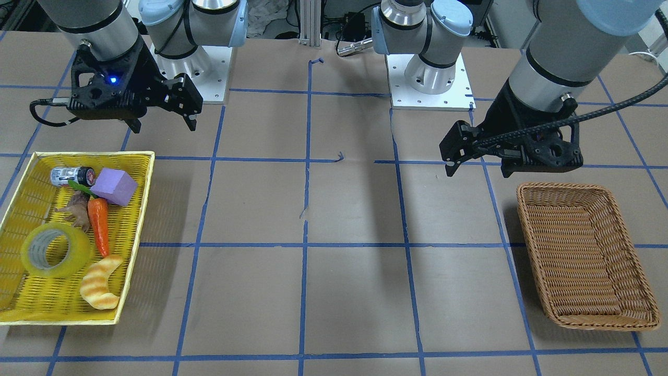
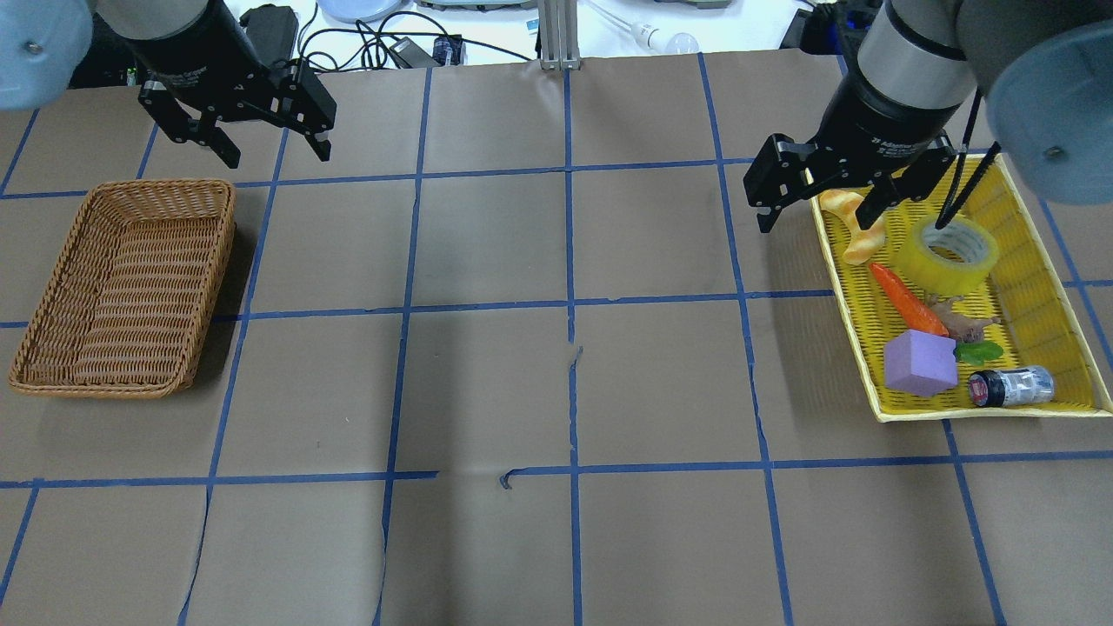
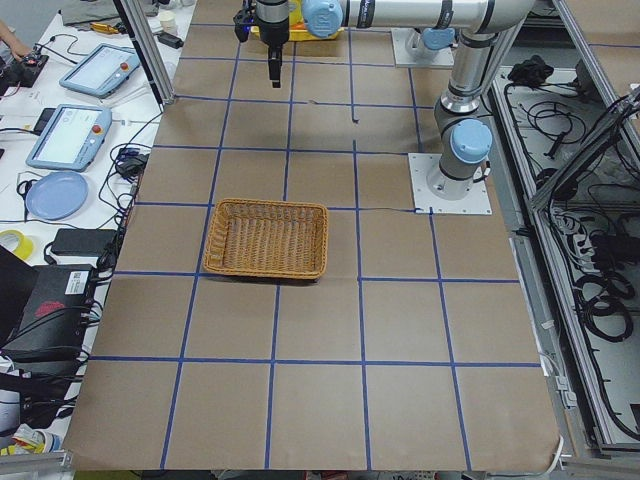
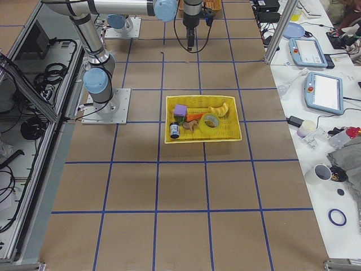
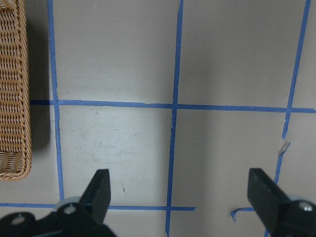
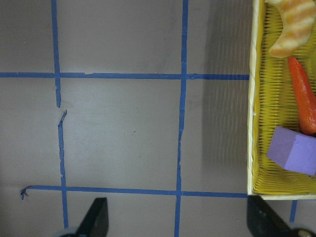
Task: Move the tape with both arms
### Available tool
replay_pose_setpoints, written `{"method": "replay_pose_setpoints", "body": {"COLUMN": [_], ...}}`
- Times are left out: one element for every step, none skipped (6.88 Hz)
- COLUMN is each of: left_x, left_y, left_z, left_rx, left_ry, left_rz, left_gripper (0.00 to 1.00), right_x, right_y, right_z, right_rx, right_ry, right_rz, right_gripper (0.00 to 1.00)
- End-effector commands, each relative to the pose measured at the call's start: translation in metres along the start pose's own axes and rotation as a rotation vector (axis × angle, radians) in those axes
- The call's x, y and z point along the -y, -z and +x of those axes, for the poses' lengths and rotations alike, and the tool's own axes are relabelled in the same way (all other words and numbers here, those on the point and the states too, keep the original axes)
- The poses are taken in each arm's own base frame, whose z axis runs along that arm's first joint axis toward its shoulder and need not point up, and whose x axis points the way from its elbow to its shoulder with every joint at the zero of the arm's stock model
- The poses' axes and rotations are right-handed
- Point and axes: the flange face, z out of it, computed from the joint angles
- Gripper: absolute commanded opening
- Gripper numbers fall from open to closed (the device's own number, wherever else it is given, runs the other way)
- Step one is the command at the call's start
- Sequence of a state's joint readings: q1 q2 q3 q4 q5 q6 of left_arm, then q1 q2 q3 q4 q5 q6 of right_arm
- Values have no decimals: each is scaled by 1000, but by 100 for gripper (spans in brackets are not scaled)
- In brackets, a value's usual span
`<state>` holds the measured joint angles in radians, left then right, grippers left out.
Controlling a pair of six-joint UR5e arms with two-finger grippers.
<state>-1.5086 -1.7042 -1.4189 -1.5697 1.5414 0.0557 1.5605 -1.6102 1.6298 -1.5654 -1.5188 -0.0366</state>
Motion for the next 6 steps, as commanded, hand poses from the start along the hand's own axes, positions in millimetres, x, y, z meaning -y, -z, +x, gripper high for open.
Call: {"method": "replay_pose_setpoints", "body": {"left_x": [-3, -2, -2, -3, -8, -10], "left_y": [-1, -2, -2, -2, -6, -7], "left_z": [0, 1, 1, 1, 3, 7], "left_rx": [1, -4, -4, -1, -3, -4], "left_ry": [3, 3, 3, 2, -6, -15], "left_rz": [-21, -21, -21, -27, -64, -75], "left_gripper": [100, 100, 100, 100, 100, 100], "right_x": [0, 1, 1, 0, -1, -1], "right_y": [2, 2, -1, -1, 1, -1], "right_z": [0, 0, 1, 1, 1, 1], "right_rx": [-6, -8, -7, -7, -7, -9], "right_ry": [1, 1, 0, -2, 0, 0], "right_rz": [2, 3, -4, -4, 0, -4], "right_gripper": [100, 100, 100, 100, 100, 100]}}
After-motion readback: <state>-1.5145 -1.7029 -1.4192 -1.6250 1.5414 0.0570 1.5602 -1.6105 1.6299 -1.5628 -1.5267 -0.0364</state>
